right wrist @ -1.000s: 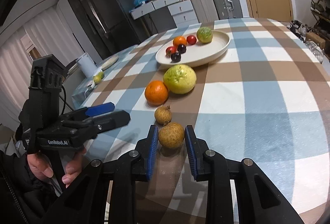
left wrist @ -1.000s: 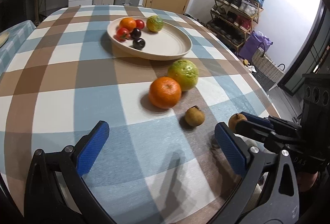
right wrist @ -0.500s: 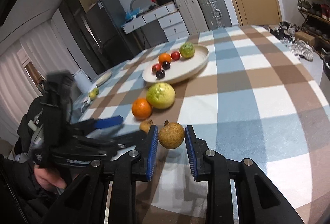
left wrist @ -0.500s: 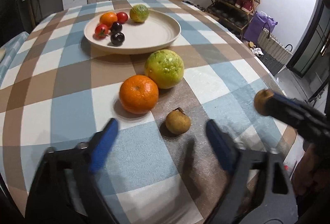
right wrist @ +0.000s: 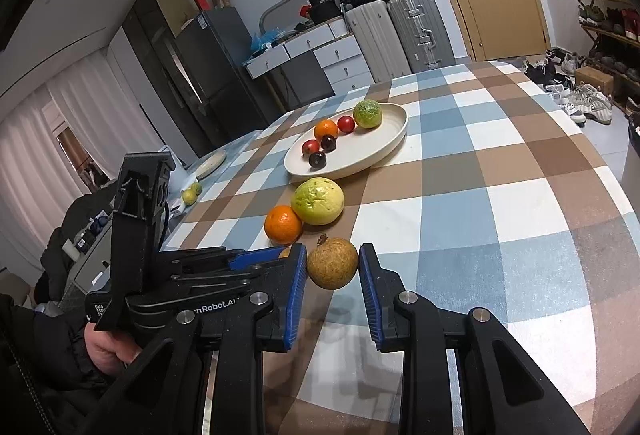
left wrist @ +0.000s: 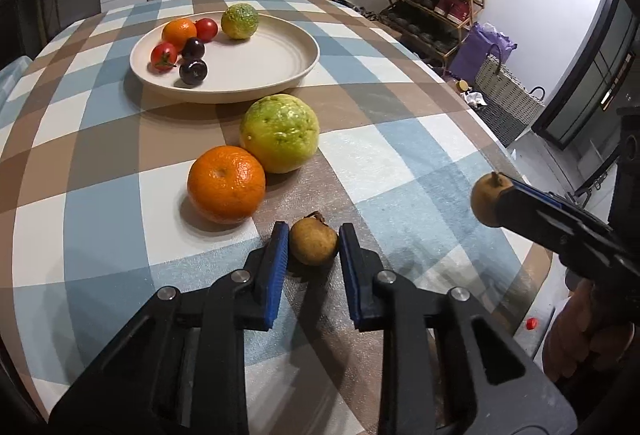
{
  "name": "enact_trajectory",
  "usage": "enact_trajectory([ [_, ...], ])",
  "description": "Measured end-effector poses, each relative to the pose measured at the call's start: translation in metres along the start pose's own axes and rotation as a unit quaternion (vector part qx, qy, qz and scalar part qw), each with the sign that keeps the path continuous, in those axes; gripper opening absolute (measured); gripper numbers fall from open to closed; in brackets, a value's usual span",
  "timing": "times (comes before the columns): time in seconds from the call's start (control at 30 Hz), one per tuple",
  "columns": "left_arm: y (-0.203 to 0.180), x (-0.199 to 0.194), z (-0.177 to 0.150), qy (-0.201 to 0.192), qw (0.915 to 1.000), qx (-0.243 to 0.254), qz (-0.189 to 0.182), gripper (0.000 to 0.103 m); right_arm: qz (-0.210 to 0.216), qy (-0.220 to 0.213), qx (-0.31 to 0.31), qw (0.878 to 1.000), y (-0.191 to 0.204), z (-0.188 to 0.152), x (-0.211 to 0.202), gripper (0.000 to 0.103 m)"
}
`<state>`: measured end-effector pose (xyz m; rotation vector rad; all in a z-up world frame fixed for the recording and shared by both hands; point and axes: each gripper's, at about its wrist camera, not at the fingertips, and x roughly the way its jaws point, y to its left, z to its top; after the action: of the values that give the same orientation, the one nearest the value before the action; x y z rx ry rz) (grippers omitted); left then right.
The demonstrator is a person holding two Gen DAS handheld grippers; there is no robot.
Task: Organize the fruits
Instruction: 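Grasp the other brown fruit with the left gripper while the right holds its fruit, then carry both brown fruits over the cream plate with both grippers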
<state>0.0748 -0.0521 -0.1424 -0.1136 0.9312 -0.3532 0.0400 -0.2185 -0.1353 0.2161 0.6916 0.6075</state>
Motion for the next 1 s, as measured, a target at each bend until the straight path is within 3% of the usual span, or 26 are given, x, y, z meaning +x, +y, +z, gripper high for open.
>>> enact_trajectory([
  [0.47, 0.006, -0.044, 0.012, -0.055, 0.998, 0.014, -0.03, 0.023, -0.002, -0.004, -0.008, 1.0, 0.006, 0.014, 0.003, 0.027],
  [0.73, 0.043, -0.064, 0.044, -0.089, 0.9959, -0.012, -0.009, 0.023, 0.007, -0.011, -0.025, 1.0, 0.008, 0.055, 0.016, 0.027],
  [1.0, 0.071, -0.054, 0.089, -0.099, 0.9948, -0.024, -0.001, 0.023, 0.025, -0.022, -0.036, 0.999, 0.004, 0.107, 0.039, 0.027],
])
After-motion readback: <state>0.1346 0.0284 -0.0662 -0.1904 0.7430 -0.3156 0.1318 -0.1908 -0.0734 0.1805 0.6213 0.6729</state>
